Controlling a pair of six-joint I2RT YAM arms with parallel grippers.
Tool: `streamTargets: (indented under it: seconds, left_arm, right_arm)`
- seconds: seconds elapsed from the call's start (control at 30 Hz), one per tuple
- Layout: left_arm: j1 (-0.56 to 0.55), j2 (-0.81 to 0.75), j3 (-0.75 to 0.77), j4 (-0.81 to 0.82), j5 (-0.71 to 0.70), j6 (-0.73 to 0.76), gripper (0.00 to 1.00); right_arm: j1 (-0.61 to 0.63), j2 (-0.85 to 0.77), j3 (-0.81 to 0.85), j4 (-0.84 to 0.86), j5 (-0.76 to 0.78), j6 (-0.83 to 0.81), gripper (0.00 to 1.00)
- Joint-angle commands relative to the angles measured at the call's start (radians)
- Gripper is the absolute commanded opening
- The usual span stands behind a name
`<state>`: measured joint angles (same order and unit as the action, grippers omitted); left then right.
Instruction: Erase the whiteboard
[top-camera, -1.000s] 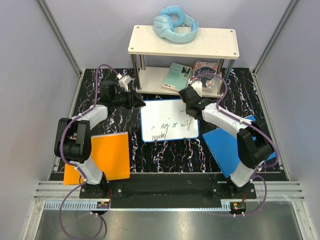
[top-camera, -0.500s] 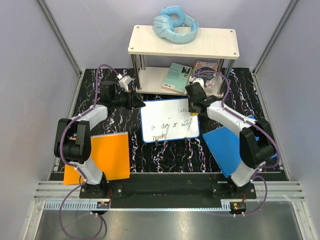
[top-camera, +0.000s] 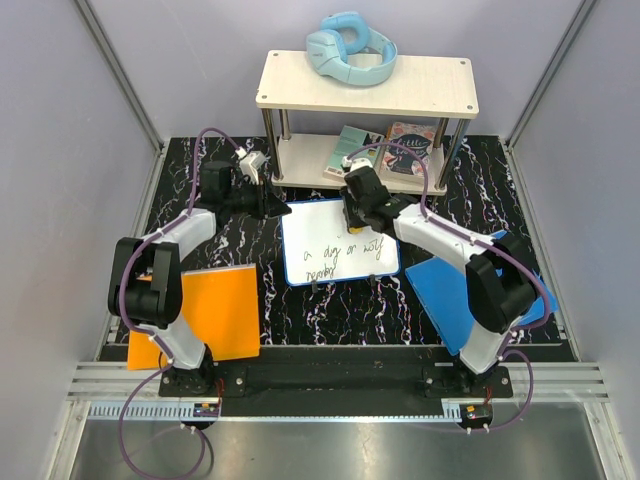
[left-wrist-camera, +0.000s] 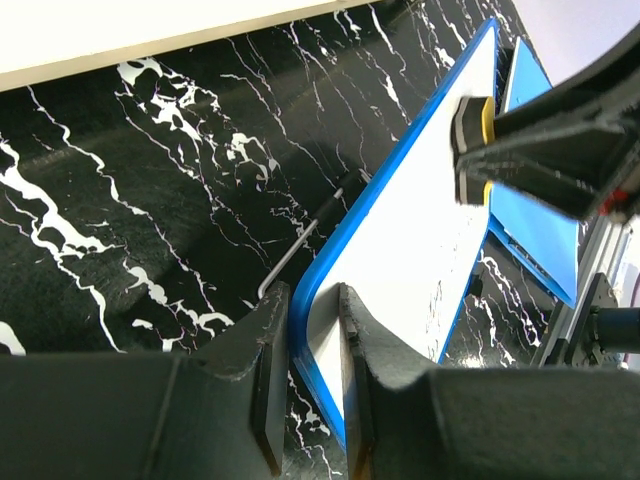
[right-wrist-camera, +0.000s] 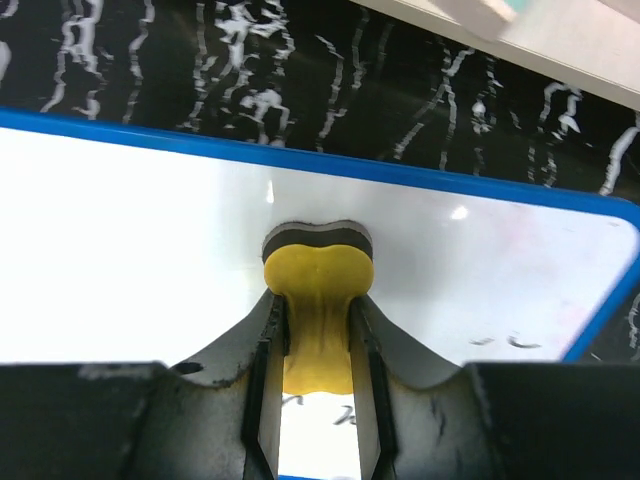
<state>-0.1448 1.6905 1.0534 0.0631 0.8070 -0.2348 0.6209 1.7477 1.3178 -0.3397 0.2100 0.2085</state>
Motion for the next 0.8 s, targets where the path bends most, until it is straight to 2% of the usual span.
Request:
streamTargets:
  seconds: [0.0,0.03,0.23,0.5,0.6,0.77]
  left_arm:
    - [-0.039,-0.008,0.008,-0.032,-0.068,0.075,0.0]
    - [-0.039,-0.008,0.008,-0.031,-0.071,0.074,0.0]
    - [-0.039,-0.009,0.005,-0.037,-0.091,0.077,0.0]
    - [-0.039,-0.011,0.003,-0.043,-0.104,0.081,0.0]
    - [-0.038,-0.011,0.005,-0.043,-0.108,0.081,0.0]
    - [-0.039,-0.008,0.007,-0.046,-0.108,0.08,0.0]
  right_arm:
    - [0.028,0.052,0.052,0.061,0.011,0.023,0.0]
    - [0.025,0.053,0.061,0.048,0.066,0.026,0.0]
    - [-0.032,0.038,0.051,0.004,0.167,0.04,0.0]
    - [-0.115,-0.034,-0.058,-0.012,0.203,0.031,0.0]
    - [-0.116,-0.063,-0.095,-0.012,0.193,0.006,0.0]
    - [-0.116,-0.099,-0.158,0.007,0.022,-0.041,0.0]
